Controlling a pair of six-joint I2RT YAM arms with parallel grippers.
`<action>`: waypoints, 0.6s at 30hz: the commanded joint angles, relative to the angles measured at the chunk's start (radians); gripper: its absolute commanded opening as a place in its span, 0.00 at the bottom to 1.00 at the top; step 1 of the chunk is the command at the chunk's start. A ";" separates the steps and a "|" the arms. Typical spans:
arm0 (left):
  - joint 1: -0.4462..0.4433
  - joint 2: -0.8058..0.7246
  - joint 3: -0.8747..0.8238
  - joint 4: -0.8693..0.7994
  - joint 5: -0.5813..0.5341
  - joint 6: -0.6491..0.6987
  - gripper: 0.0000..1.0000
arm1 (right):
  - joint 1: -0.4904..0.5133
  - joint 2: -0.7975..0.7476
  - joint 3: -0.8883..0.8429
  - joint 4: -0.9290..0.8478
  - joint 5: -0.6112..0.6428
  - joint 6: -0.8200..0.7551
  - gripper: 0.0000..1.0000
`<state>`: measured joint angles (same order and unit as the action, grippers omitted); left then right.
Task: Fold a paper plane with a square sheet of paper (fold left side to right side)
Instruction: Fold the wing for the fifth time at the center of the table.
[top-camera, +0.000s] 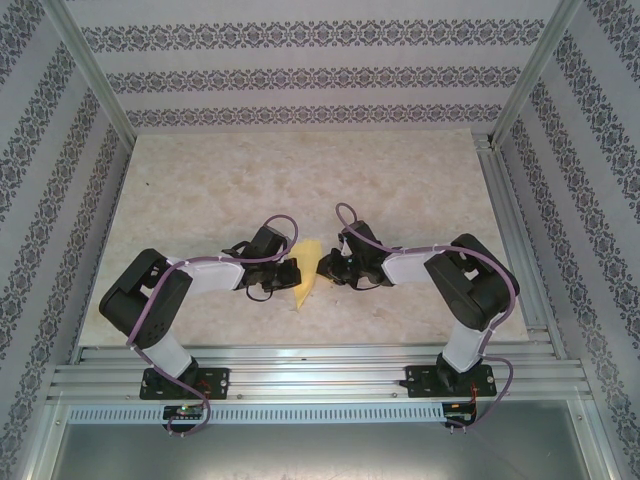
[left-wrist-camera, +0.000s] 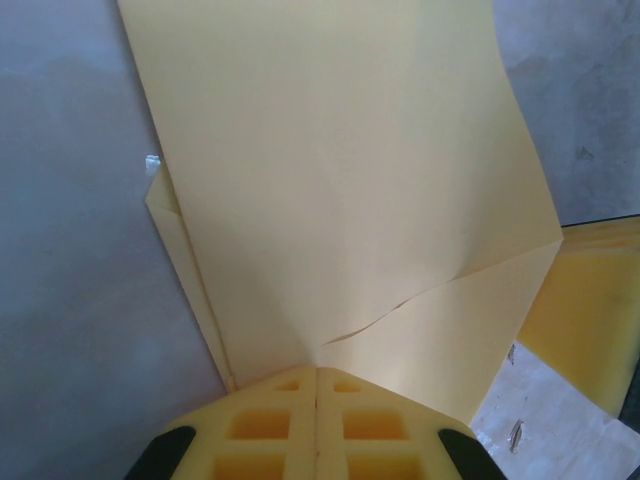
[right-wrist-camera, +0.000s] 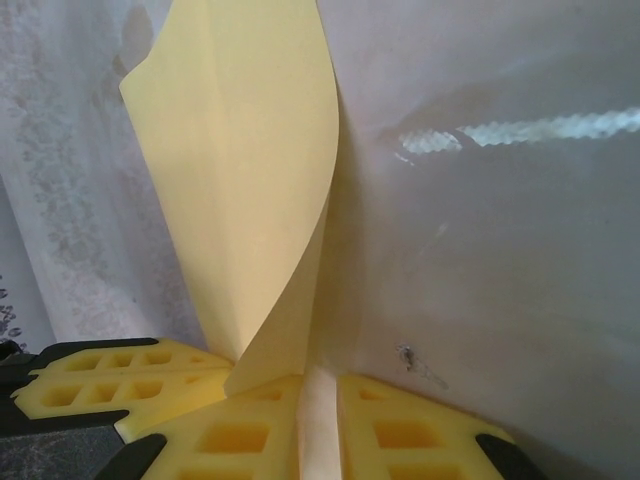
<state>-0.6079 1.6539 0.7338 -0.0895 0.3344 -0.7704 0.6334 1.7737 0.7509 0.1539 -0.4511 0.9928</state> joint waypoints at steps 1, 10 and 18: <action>0.013 0.004 -0.008 -0.026 -0.030 0.016 0.04 | 0.010 -0.041 0.028 0.024 -0.011 -0.019 0.14; 0.013 0.003 -0.013 -0.021 -0.028 0.012 0.04 | 0.024 -0.040 0.045 0.041 -0.018 -0.023 0.13; 0.013 0.003 -0.014 -0.021 -0.029 0.014 0.04 | 0.042 -0.008 0.085 0.013 -0.020 -0.043 0.14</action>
<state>-0.6079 1.6539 0.7338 -0.0895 0.3344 -0.7704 0.6647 1.7496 0.8040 0.1604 -0.4625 0.9844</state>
